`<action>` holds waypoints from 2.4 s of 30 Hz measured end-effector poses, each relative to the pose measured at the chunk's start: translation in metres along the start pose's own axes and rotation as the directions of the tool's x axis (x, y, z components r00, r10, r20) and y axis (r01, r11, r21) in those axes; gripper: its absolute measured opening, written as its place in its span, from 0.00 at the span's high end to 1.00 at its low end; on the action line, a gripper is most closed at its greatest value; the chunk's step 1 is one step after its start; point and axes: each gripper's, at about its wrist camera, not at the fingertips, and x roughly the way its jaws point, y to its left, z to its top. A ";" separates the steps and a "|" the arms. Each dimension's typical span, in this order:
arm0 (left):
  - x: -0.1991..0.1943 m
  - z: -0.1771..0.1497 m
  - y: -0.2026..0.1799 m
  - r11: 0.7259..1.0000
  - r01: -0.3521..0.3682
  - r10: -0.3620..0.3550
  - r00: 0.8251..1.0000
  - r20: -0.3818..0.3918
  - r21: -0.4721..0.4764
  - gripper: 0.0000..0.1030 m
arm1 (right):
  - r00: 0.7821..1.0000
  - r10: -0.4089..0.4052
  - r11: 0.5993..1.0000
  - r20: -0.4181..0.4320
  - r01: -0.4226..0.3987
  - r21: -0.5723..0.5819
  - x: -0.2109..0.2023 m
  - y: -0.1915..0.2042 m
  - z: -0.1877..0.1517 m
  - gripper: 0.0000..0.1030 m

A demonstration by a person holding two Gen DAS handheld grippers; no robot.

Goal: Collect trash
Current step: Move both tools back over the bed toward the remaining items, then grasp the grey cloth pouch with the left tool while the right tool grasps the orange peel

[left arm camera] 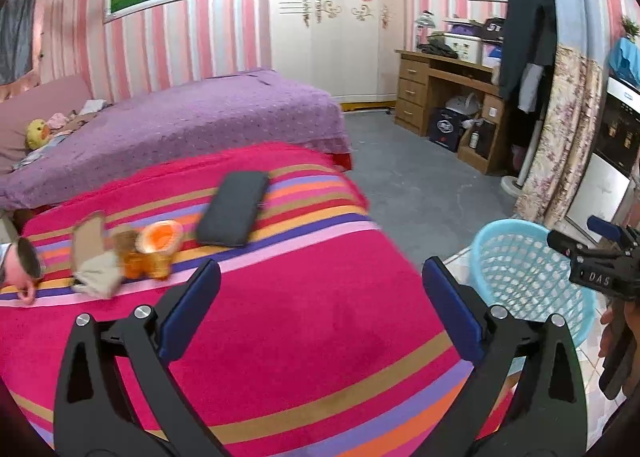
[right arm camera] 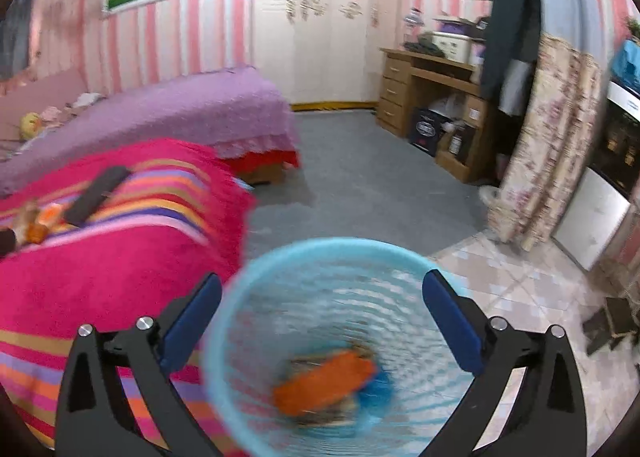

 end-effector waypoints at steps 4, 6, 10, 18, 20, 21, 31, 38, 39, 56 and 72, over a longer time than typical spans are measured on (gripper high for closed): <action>-0.014 -0.004 0.056 0.995 -0.098 0.098 0.995 0.001 -0.010 0.05 | 0.993 0.114 0.993 0.008 -0.113 -0.022 -0.003 0.067 0.007 0.05; -0.019 -0.008 0.093 0.989 -0.146 0.146 0.989 -0.008 -0.036 0.05 | 0.989 0.149 0.988 0.002 -0.149 -0.047 -0.002 0.102 0.007 0.05; -0.026 -0.019 0.167 0.963 -0.232 0.230 0.973 -0.030 -0.137 0.05 | 0.977 0.215 0.971 -0.013 -0.215 -0.105 0.000 0.174 0.005 0.05; -0.012 -0.049 0.258 0.918 -0.341 0.320 0.938 -0.131 -0.200 0.05 | 0.953 0.300 0.933 -0.032 -0.300 -0.197 0.014 0.277 -0.003 0.05; -0.009 -0.056 0.275 0.911 -0.359 0.332 0.931 -0.154 -0.204 0.05 | 0.948 0.315 0.925 -0.046 -0.318 -0.207 0.022 0.294 -0.007 0.05; -0.006 -0.057 0.281 0.908 -0.362 0.333 0.929 -0.163 -0.210 0.05 | 0.947 0.316 0.923 -0.050 -0.319 -0.214 0.024 0.300 -0.007 0.05; 0.014 -0.070 0.330 0.885 -0.397 0.345 0.910 -0.231 -0.244 0.05 | 0.958 0.268 0.903 -0.105 -0.288 -0.318 0.068 0.383 -0.005 0.05; 0.025 -0.063 0.332 0.888 -0.381 0.329 0.918 -0.223 -0.259 0.05 | 0.919 0.309 0.870 -0.244 -0.377 -0.317 0.099 0.407 -0.002 0.43; 0.025 -0.062 0.330 0.889 -0.378 0.326 0.919 -0.223 -0.258 0.05 | 0.904 0.330 0.858 -0.270 -0.407 -0.315 0.102 0.409 -0.003 0.53; 0.052 -0.050 0.281 0.905 -0.347 0.292 0.927 -0.235 -0.244 0.05 | 0.911 0.385 0.874 -0.150 -0.412 -0.259 0.065 0.340 -0.014 0.72; 0.103 -0.042 0.260 0.874 -0.350 0.240 0.914 -0.328 -0.337 0.23 | 0.908 0.389 0.883 -0.155 -0.415 -0.220 0.071 0.301 -0.008 0.72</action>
